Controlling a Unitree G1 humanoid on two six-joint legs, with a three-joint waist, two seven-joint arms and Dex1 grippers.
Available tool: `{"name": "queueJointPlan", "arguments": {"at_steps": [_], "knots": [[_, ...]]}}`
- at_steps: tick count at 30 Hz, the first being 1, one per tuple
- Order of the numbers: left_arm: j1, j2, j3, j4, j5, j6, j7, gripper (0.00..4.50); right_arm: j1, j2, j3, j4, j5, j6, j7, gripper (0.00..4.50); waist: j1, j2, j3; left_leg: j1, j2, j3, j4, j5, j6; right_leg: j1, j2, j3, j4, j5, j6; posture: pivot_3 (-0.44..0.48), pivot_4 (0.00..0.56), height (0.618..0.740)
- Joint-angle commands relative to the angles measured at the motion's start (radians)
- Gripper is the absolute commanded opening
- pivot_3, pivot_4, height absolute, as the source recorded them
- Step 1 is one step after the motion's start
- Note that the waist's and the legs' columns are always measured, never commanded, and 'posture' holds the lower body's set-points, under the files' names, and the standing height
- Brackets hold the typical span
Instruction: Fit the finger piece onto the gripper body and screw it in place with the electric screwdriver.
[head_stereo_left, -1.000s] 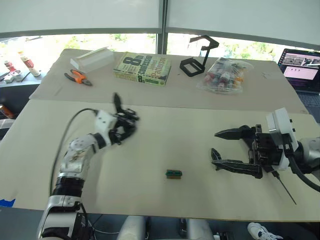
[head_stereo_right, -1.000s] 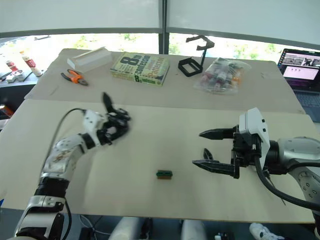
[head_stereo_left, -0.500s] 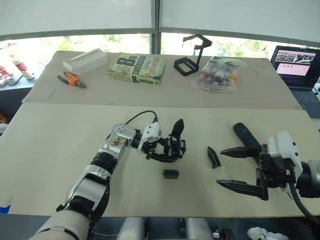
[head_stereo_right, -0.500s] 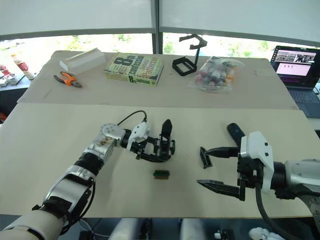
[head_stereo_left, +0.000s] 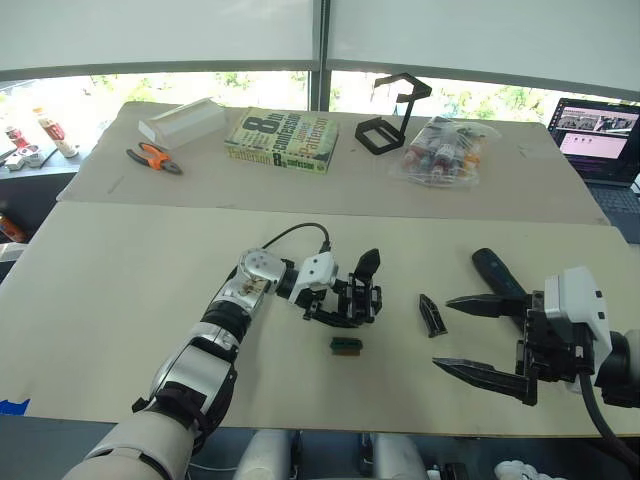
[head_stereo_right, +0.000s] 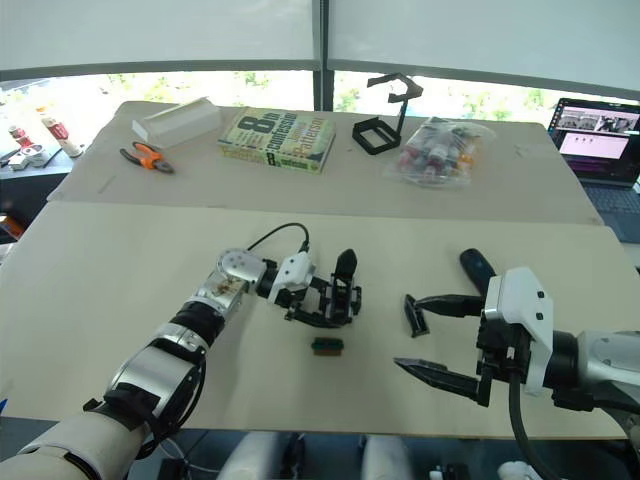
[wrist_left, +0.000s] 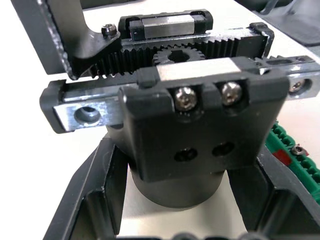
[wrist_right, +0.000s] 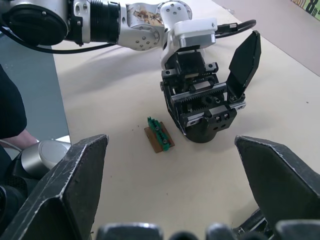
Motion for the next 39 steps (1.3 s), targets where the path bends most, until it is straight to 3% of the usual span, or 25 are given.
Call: {"name": "queueJointPlan", "arguments": {"at_steps": [1,2,4,5,11,21,29,34,39], "knots": [[0.01,0.021,0.003,0.011,0.03,-0.01,0.013,2.33,-0.03,-0.001,0.01,-0.005,0.017,-0.018,-0.005,4.5,0.0,0.0,0.0,0.001,0.0,0.0,0.0,0.0,0.0,0.001,0.0,0.0,0.0,0.0,0.0,0.0,0.15,0.74],[0.012,0.026,0.004,0.011,0.031,-0.01,0.01,3.37,-0.038,-0.002,0.018,-0.001,0.015,-0.02,-0.003,4.5,-0.001,0.0,0.0,0.001,0.0,0.0,0.0,0.0,0.0,0.001,0.0,0.0,0.0,0.0,0.0,0.0,0.15,0.74],[0.013,0.034,0.007,0.008,0.031,-0.005,0.002,4.28,-0.048,-0.003,0.029,0.003,0.012,-0.021,0.0,4.5,-0.003,0.0,0.0,0.003,0.0,0.0,0.0,0.0,-0.001,0.001,0.0,0.0,0.001,0.001,-0.001,0.0,0.15,0.74],[0.014,0.038,0.009,0.005,0.032,-0.006,0.001,4.44,-0.05,-0.002,0.035,0.007,0.009,-0.023,0.001,4.5,-0.002,0.0,0.0,0.003,0.001,0.0,0.0,0.001,-0.001,0.001,0.0,0.0,0.002,0.001,-0.001,0.0,0.15,0.74],[0.058,0.104,0.044,-0.152,-0.017,0.102,-0.02,4.44,-0.047,0.01,0.066,0.052,-0.04,-0.065,0.035,4.5,-0.006,0.0,0.0,0.003,0.0,-0.001,0.0,0.001,-0.002,0.001,0.0,0.0,0.002,0.001,-0.001,0.0,0.15,0.74],[0.152,0.13,0.06,-0.374,-0.037,0.269,0.051,4.44,-0.051,0.028,0.083,0.056,-0.068,-0.076,0.026,4.5,0.001,0.0,0.0,0.001,0.0,-0.002,0.0,0.001,-0.002,0.0,0.0,-0.001,0.001,0.001,0.0,0.0,0.15,0.74],[0.259,0.322,0.145,-0.767,-0.192,0.546,0.016,4.44,-0.095,-0.047,0.031,0.036,0.011,0.105,-0.105,4.5,-0.013,0.001,0.0,0.001,0.001,-0.003,-0.001,0.003,-0.006,-0.001,0.0,0.0,0.002,0.001,0.0,0.0,0.15,0.74],[0.333,0.48,0.214,-1.143,-0.364,0.808,0.031,4.44,-0.306,-0.214,0.068,0.091,0.237,0.382,-0.287,4.5,-0.02,0.004,0.002,0.001,0.001,-0.004,-0.001,0.004,-0.008,-0.001,0.0,0.001,0.002,0.001,-0.001,0.0,0.15,0.74],[0.337,0.515,0.236,-1.307,-0.454,0.924,0.117,4.44,-0.666,-0.292,0.286,0.252,0.365,0.58,-0.382,4.5,-0.017,0.005,0.003,0.003,0.0,-0.005,-0.006,0.005,-0.009,-0.001,0.0,-0.001,0.002,0.001,-0.002,0.0,0.15,0.74]]}}
